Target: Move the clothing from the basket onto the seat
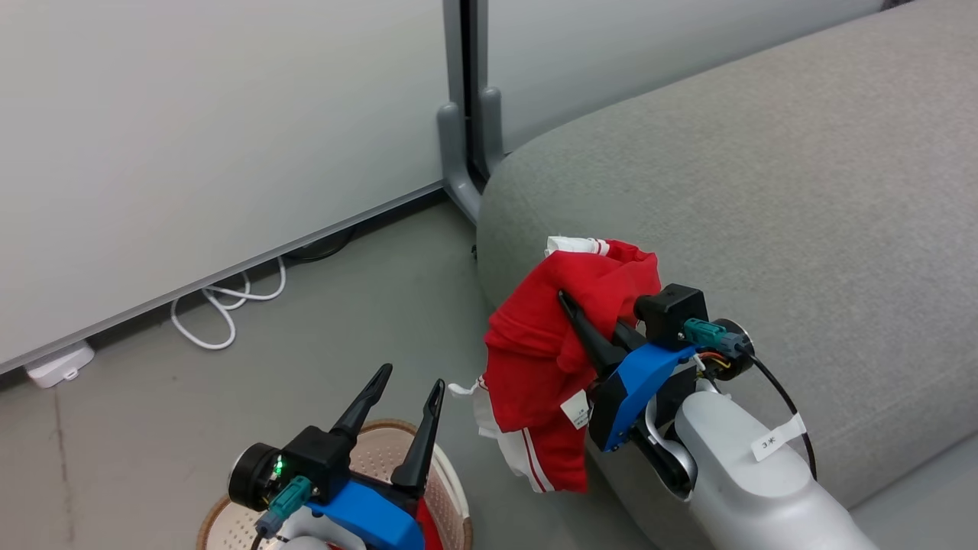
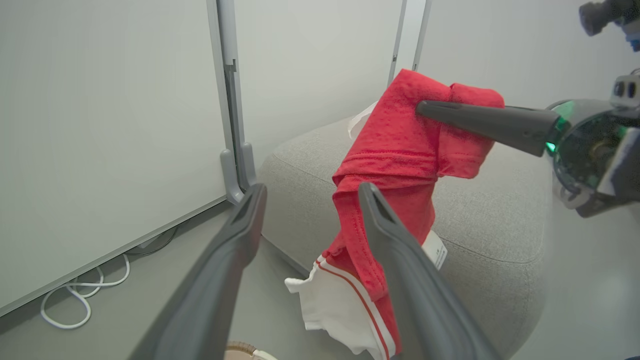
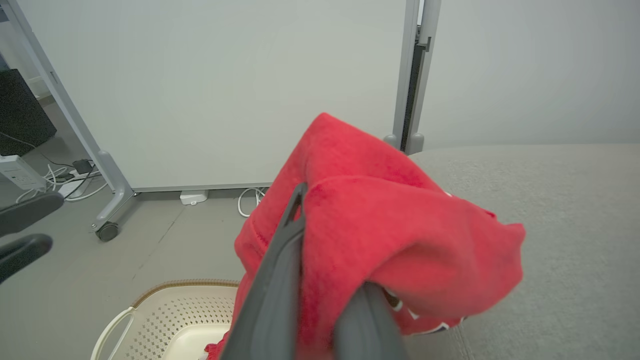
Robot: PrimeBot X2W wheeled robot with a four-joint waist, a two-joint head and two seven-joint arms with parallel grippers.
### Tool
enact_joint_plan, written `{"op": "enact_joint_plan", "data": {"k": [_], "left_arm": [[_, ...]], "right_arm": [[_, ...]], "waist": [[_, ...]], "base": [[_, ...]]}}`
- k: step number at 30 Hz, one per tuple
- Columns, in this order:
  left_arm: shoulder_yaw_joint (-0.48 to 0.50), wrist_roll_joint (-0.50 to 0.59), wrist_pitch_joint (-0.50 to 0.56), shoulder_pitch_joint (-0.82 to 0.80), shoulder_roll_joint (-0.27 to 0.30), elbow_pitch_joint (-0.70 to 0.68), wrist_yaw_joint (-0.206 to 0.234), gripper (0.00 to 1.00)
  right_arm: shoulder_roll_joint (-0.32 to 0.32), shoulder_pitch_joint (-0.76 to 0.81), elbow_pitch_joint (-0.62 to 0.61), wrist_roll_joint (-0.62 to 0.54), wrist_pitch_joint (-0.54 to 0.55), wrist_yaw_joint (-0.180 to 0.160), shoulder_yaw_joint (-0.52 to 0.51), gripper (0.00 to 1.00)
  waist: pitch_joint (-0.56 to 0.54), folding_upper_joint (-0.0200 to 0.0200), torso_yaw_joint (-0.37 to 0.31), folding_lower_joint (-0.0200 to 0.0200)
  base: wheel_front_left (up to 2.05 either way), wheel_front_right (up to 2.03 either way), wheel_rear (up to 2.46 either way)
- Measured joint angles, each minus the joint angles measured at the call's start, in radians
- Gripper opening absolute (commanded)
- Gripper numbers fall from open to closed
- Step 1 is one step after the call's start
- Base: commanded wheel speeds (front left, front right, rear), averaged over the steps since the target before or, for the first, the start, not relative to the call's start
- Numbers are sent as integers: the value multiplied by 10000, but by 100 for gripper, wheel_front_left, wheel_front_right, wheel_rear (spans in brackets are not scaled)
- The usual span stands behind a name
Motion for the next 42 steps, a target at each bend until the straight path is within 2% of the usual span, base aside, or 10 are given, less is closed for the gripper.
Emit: {"op": "enact_joint_plan", "data": {"k": [10, 18, 34, 38, 42], "left_arm": [[-73, -27, 0, -140, 84, -42, 0, 100], [-190, -19, 0, -228, 111, -63, 0, 100], [-284, -2, 0, -457, 301, -222, 0, 100], [-244, 105, 0, -464, 414, -370, 0, 100], [-430, 251, 0, -736, 633, -550, 0, 100]], "right_arm": [[-4, 42, -217, -13, 0, 0, -90, 0], [-6, 142, -330, -19, 0, 0, -117, 0], [-8, 208, -589, -10, 0, 0, -464, 0], [-21, -362, -539, 123, 0, 0, -1174, 0], [-295, -1216, -451, 92, 0, 0, -2056, 0]], "waist": [[189, 0, -1291, 0], [391, 0, -1986, 0], [833, 0, -2103, 1], [1055, 0, -2089, 1], [1453, 0, -1960, 1]], "base": [[0, 0, 0], [0, 0, 0], [0, 0, 0], [0, 0, 0], [0, 0, 0]]}}
